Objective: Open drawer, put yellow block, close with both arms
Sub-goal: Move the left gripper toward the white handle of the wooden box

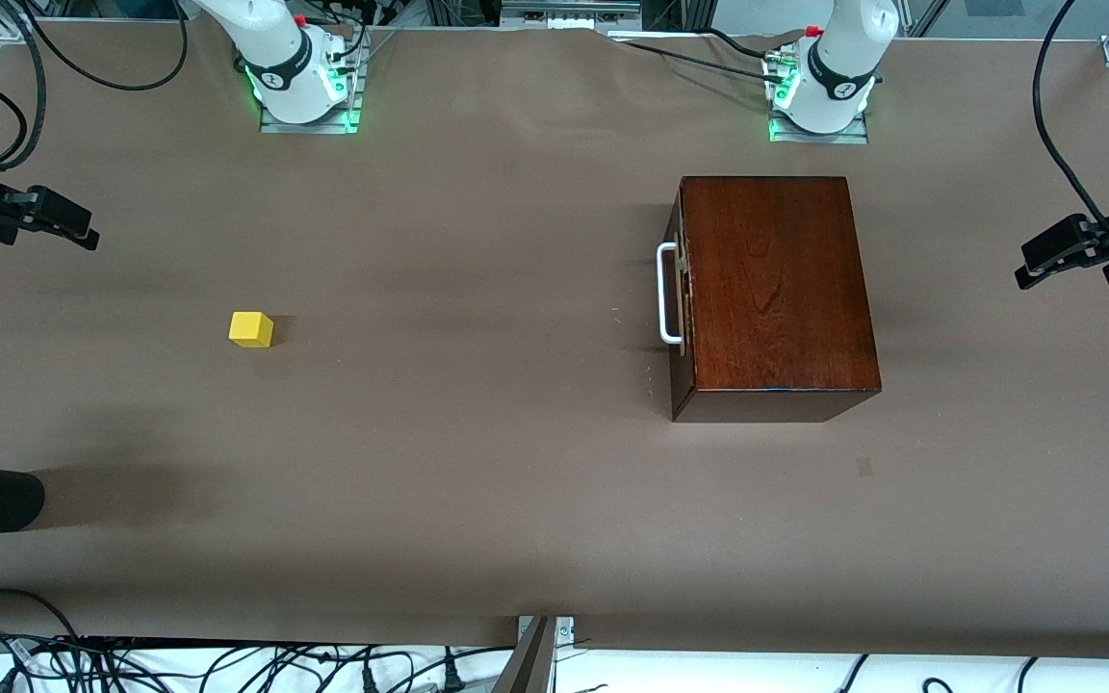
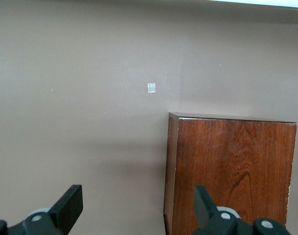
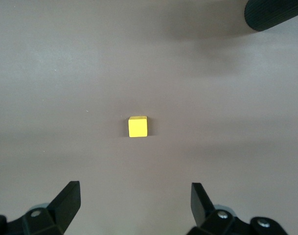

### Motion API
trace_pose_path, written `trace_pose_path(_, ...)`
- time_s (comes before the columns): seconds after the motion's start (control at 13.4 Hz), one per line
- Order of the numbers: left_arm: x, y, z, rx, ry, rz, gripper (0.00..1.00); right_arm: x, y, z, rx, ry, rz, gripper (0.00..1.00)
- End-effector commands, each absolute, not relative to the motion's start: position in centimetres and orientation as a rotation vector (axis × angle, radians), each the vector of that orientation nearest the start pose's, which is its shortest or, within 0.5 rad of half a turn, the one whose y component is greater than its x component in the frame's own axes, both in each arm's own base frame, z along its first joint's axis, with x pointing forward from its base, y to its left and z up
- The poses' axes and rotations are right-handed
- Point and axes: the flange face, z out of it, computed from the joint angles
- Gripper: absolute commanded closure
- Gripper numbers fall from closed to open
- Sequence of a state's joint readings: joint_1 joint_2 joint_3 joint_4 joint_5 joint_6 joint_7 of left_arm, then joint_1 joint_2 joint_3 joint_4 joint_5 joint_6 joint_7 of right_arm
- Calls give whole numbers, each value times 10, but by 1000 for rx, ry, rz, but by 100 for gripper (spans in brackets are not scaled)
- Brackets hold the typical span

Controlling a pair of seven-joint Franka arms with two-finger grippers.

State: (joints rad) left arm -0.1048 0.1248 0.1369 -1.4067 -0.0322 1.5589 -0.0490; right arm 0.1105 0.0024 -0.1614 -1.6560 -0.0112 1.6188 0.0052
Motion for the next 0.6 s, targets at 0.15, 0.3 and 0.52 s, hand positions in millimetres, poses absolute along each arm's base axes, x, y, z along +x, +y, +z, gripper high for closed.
trace_pose_path(0.15,588,8,645,-3175,-38,-76,0,558,-32,593,-3151,96,68,0)
trace_pose_path(0.3,587,4,645,-3176,-29,-75,0,558,-32,593,-3151,96,68,0)
trace_pose_path(0.52,587,1,644,-3178,-21,-70,0,558,-32,593,-3151,98,68,0)
